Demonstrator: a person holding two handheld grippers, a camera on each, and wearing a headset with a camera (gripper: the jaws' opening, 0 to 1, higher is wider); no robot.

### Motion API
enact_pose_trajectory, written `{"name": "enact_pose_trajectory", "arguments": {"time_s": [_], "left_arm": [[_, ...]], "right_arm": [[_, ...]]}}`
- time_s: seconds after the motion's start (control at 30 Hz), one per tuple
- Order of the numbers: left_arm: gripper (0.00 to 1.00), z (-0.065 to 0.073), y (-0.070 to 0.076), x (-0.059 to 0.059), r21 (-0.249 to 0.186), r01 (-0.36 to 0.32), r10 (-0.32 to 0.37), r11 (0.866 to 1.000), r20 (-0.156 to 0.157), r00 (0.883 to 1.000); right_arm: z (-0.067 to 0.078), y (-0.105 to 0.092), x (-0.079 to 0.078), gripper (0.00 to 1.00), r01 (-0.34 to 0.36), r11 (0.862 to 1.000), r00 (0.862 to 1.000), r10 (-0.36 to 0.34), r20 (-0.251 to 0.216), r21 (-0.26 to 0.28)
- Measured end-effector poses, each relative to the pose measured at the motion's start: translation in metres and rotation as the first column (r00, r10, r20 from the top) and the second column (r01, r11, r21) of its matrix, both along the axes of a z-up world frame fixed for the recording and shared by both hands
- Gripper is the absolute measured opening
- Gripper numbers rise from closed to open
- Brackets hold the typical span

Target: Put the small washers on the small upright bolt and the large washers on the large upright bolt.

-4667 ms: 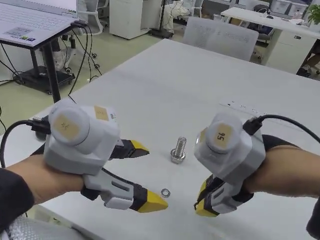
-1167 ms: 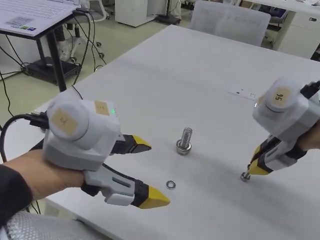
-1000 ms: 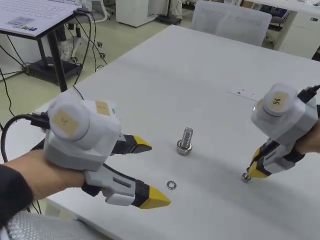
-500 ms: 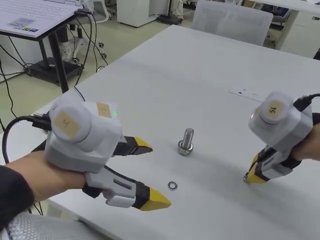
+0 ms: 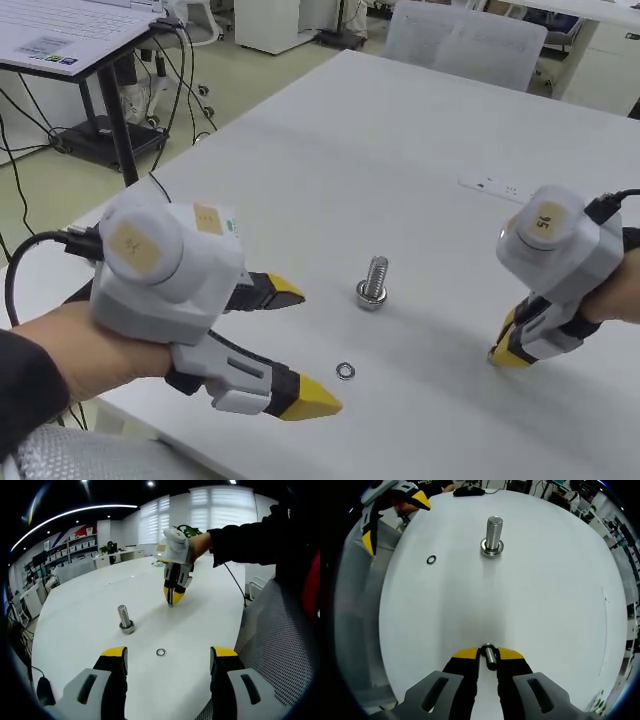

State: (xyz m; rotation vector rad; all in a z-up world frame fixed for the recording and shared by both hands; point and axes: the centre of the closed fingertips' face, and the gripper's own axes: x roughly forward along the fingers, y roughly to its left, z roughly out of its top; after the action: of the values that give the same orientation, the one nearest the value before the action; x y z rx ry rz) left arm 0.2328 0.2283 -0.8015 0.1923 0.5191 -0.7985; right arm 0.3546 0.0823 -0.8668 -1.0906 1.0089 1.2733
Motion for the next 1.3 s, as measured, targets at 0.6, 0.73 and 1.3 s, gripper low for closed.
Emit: {"name": "enact_pose_trajectory", "arguments": {"time_s": [0.6,0.73,1.3], "left_arm": [[0.66,0.0,-0.001,0.001,-0.002,0.004,-0.004,1.0,0.001,1.0],[0.66,0.0,-0.001,0.001,0.0,0.007,-0.007,1.0,0.004,1.0],[0.66,0.002,0.0,0.001,-0.001,0.009,-0.009,1.0,0.014,1.0]], "right_arm": [[0.01,0.003,-0.003,0.29,0.018,0.999,1.0,-0.018,-0.011,0.033],[0.018,0.006,-0.004,0.32,0.01,0.999,1.0,-0.01,0.002,0.049],[0.07,0.033,-0.002,0.33,-0.037,0.99,0.994,0.022,0.106,0.139]]}}
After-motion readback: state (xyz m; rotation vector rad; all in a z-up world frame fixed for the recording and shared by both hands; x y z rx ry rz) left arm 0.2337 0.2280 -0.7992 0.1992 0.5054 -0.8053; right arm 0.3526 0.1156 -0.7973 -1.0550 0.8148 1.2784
